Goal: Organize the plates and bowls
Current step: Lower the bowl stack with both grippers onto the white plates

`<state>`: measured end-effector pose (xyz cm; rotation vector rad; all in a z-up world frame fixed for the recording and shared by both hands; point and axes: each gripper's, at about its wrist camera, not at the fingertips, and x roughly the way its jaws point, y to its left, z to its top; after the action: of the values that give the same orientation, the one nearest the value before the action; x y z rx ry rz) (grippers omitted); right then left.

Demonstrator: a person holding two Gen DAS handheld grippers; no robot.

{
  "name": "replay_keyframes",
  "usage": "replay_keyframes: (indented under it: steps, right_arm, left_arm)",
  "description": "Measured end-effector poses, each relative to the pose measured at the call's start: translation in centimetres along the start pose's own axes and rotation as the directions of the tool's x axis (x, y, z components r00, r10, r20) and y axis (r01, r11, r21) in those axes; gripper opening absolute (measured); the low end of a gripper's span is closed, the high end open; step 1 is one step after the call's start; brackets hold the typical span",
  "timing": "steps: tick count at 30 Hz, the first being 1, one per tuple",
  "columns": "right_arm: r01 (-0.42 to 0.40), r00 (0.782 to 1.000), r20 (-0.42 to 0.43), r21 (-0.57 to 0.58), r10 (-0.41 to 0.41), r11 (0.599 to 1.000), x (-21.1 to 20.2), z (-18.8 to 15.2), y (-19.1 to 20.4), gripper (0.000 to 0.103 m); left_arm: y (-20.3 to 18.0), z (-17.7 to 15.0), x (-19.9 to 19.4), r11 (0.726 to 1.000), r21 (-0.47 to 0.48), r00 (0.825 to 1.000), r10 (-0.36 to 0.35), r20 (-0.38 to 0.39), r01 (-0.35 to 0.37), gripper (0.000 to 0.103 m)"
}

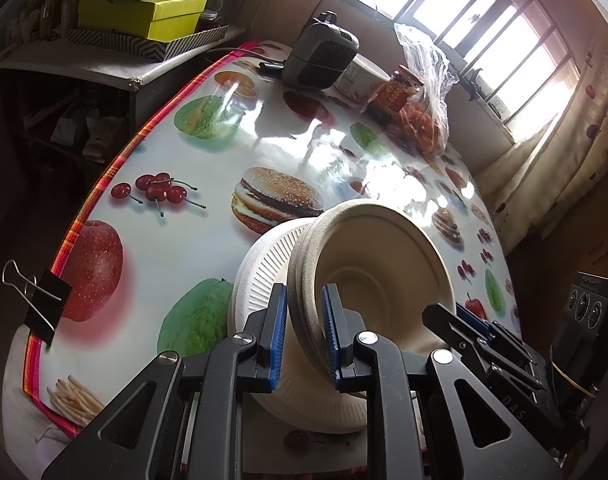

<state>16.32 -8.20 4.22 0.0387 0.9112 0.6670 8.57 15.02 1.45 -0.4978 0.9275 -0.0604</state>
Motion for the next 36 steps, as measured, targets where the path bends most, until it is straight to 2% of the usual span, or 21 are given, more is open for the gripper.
replay_keyframes:
  steps: [15,20,28,32,36]
  right_arm:
    - [-0.002,1.000,0.001,0.001,0.002,1.000,-0.06,0.04,-0.03,0.028]
    - [-0.006,1.000,0.008,0.002,0.006,1.000,-0.33,0.10,-0.11,0.035]
    - [-0.004,1.000,0.016,0.001,0.004,1.000,-0.68,0.08,-0.02,0.039]
    - [-0.005,1.000,0.022,0.000,0.005,1.000,-0.82,0.07,0.12,0.041]
    - [-0.006,1.000,0.027,0.002,0.006,1.000,-0.95,0.03,0.11,0.044]
  left_arm:
    - [0.01,0.14,0.16,1.000,0.002,1.000,0.007,-0.001,-0.007,0.019]
    - [-0.09,0.10,0.15,1.000,0.008,1.000,0.010,0.000,-0.010,0.020]
    - [-0.17,-0.06,0.02,1.000,0.015,1.000,0.013,0.006,-0.013,0.023]
    - [-0.21,-0.04,-0.23,1.000,0.016,1.000,0.007,0.016,-0.007,0.037]
    - [-0.30,-0.06,-0.38,1.000,0.018,1.000,0.006,0.020,-0.007,0.037]
